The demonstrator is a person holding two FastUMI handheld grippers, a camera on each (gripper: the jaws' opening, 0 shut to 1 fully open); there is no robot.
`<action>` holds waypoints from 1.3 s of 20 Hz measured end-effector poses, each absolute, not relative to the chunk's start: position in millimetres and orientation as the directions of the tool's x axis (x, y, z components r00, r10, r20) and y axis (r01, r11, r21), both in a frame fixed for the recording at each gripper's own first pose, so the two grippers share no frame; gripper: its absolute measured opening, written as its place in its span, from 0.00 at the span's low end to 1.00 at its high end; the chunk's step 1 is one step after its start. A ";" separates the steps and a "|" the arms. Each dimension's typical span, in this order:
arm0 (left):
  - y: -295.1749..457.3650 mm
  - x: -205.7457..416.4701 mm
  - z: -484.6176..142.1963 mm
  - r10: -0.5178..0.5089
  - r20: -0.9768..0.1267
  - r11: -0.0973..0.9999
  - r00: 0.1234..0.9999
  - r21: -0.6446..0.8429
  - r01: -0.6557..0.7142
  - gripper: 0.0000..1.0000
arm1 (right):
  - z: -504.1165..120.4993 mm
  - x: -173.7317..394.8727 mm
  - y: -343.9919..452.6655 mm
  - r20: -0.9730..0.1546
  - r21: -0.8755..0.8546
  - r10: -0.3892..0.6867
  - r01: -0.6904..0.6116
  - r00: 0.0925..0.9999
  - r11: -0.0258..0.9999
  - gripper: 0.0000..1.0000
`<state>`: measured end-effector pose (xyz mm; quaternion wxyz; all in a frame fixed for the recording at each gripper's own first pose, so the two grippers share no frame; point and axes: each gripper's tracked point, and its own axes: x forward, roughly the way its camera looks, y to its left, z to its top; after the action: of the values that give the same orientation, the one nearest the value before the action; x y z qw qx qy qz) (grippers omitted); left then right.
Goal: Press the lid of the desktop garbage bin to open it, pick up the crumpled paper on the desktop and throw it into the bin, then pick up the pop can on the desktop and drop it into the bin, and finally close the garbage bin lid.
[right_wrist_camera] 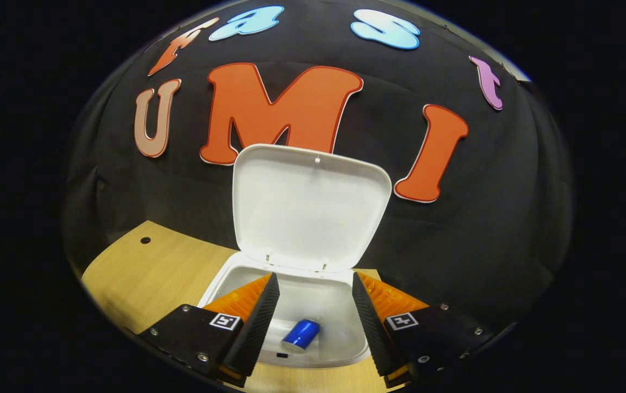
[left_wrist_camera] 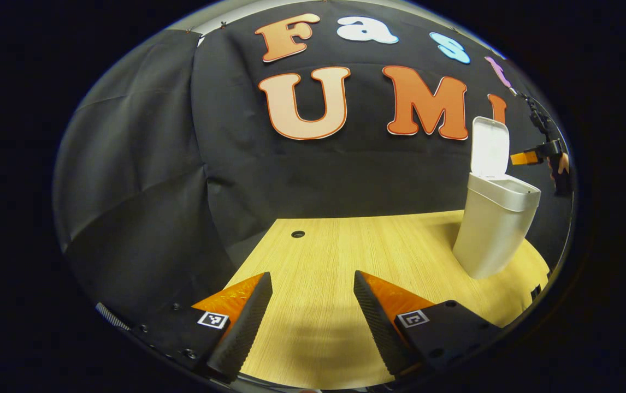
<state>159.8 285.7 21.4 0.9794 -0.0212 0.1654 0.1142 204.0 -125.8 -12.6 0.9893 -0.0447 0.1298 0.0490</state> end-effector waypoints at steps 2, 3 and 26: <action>286.1 158.7 19.2 0.218 -0.332 0.972 0.918 -0.009 -0.235 0.96 | 4.5 206.0 -125.2 -0.247 -0.067 0.093 -0.113 0.964 0.991 0.82; 285.9 157.9 18.3 0.221 -0.333 0.971 0.917 -0.010 -0.238 0.96 | 21.6 198.8 -121.8 -0.239 -0.063 0.095 -0.114 0.966 0.992 0.82; 287.5 165.8 6.2 0.255 -0.364 0.957 0.896 -0.037 -0.288 0.96 | 134.8 289.0 -134.7 -0.081 -0.001 0.087 -0.087 0.993 0.996 0.81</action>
<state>165.8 287.5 6.2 0.9726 -0.0450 0.1804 0.1397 289.0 -134.7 134.8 0.9982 -0.0023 0.0403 0.0437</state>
